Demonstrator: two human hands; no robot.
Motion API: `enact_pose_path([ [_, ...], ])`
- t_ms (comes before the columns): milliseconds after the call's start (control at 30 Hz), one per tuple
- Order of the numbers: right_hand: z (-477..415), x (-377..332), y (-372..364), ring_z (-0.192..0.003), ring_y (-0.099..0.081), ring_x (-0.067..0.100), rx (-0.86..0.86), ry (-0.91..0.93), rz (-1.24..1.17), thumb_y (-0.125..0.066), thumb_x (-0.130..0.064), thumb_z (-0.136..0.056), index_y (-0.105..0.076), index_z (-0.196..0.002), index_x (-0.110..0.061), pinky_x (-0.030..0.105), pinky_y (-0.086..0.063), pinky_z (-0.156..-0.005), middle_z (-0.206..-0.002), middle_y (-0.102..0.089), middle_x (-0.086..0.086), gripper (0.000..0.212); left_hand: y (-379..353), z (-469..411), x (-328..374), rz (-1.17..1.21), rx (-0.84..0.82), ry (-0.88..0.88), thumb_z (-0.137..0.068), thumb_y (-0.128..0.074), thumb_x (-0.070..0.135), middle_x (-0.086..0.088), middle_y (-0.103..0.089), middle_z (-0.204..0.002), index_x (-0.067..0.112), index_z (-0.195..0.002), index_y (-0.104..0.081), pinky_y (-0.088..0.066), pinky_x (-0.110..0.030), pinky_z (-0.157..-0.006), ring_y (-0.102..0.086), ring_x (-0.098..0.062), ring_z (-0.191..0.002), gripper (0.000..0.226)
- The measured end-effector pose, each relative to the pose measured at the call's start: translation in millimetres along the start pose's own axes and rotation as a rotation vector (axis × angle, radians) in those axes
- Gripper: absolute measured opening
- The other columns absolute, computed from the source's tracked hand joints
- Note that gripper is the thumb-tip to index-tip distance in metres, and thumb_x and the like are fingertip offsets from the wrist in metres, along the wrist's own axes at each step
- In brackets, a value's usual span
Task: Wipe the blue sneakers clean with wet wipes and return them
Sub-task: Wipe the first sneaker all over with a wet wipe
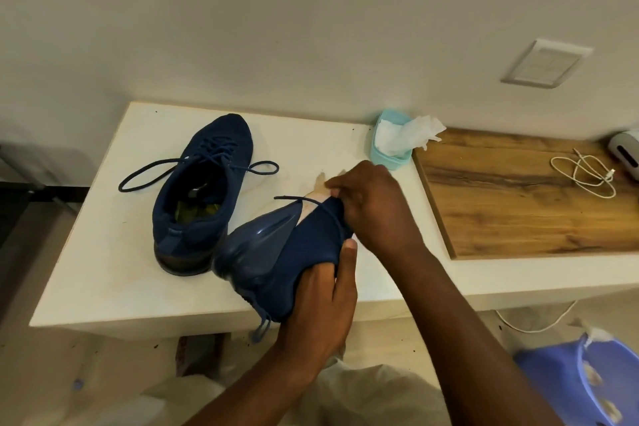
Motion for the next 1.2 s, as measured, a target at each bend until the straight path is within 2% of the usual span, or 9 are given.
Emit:
enact_pose_path([
  [167,-8,33,13,-0.105,-0.063,0.025,0.074,-0.365,0.005,-0.057,0.001,-0.090,-0.071,-0.117,-0.011,0.019,-0.039,-0.081,-0.113,-0.065,0.008,0.033,-7,5,-3,-0.056,-0.023,0.018,-0.094,-0.044,0.064,0.017,-0.060,-0.064,0.028,-0.071,-0.063,-0.053,-0.019,-0.070,-0.065,-0.004,-0.069,0.046],
  [333,4,-21,8,-0.107,-0.054,0.028,-0.205,0.019,0.100,-0.058,0.002,-0.084,-0.073,-0.116,-0.016,0.032,-0.046,-0.087,-0.112,-0.063,0.008,0.038,-4,6,-6,-0.146,-0.026,-0.110,-0.102,-0.043,0.055,0.025,-0.055,-0.069,0.029,-0.082,-0.069,-0.041,-0.004,-0.067,-0.061,0.003,-0.065,0.042],
  [433,9,-49,4,-0.104,-0.054,0.021,-0.352,0.156,0.095,-0.058,-0.004,-0.088,-0.071,-0.118,-0.020,0.032,-0.047,-0.083,-0.111,-0.063,0.003,0.037,-5,10,-12,-0.079,-0.115,-0.059,-0.094,-0.035,0.071,0.027,-0.052,-0.061,0.042,-0.071,-0.049,-0.039,-0.009,-0.064,-0.055,0.002,-0.060,0.039],
  [533,14,-56,7,-0.100,-0.056,0.018,-0.283,0.161,-0.111,-0.062,-0.009,-0.091,-0.072,-0.112,-0.023,0.034,-0.048,-0.083,-0.105,-0.070,-0.001,0.027,-5,10,-13,-0.074,-0.122,-0.020,-0.088,-0.037,0.061,0.029,-0.055,-0.061,0.041,-0.068,-0.050,-0.042,-0.017,-0.062,-0.057,0.004,-0.061,0.031],
  [667,2,-9,16,-0.095,-0.059,0.034,0.016,-0.009,0.061,-0.065,-0.011,-0.089,-0.077,-0.104,-0.017,0.047,-0.051,-0.079,-0.096,-0.072,0.009,0.021,-3,6,1,-0.174,-0.037,-0.186,-0.102,-0.039,0.058,0.021,-0.061,-0.074,0.024,-0.087,-0.070,-0.046,-0.008,-0.072,-0.064,0.002,-0.074,0.049],
  [833,-2,35,22,-0.100,-0.063,0.019,0.122,-0.392,-0.199,-0.056,-0.017,-0.099,-0.074,-0.108,-0.010,0.021,-0.040,-0.084,-0.108,-0.070,0.005,0.022,-8,13,12,-0.327,0.026,-0.228,-0.103,-0.038,0.054,0.009,-0.070,-0.070,0.019,-0.086,-0.075,-0.041,0.000,-0.070,-0.066,-0.009,-0.078,0.054],
  [967,10,7,12,-0.096,-0.061,0.025,0.133,-0.257,-0.185,-0.057,-0.009,-0.095,-0.075,-0.103,-0.007,0.021,-0.036,-0.082,-0.102,-0.070,0.009,0.020,-7,12,5,-0.227,0.018,-0.206,-0.101,-0.042,0.058,0.013,-0.071,-0.076,0.024,-0.087,-0.074,-0.050,-0.009,-0.075,-0.065,-0.003,-0.077,0.049],
  [1067,15,-24,-1,-0.101,-0.061,0.033,-0.070,-0.030,-0.203,-0.060,0.003,-0.087,-0.074,-0.106,-0.003,0.017,-0.033,-0.084,-0.105,-0.070,0.016,0.025,-8,10,-5,-0.252,-0.060,-0.152,-0.100,-0.046,0.048,0.004,-0.070,-0.082,0.015,-0.092,-0.072,-0.046,-0.013,-0.076,-0.067,-0.008,-0.079,0.043],
  [1200,10,-8,2,-0.099,-0.063,0.019,0.031,-0.198,-0.257,-0.059,-0.007,-0.093,-0.073,-0.110,-0.011,0.015,-0.040,-0.086,-0.108,-0.066,0.006,0.022,-5,7,-8,-0.176,0.012,-0.129,-0.097,-0.043,0.065,0.021,-0.066,-0.079,0.027,-0.093,-0.072,-0.049,-0.014,-0.078,-0.066,0.001,-0.078,0.048],
])
Point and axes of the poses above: each hand's wrist, its own z-axis away from the middle knuckle, its own y-axis out of the back of the hand, x = y × z, the point moved 3 cm from there along -z, towards the middle knuckle
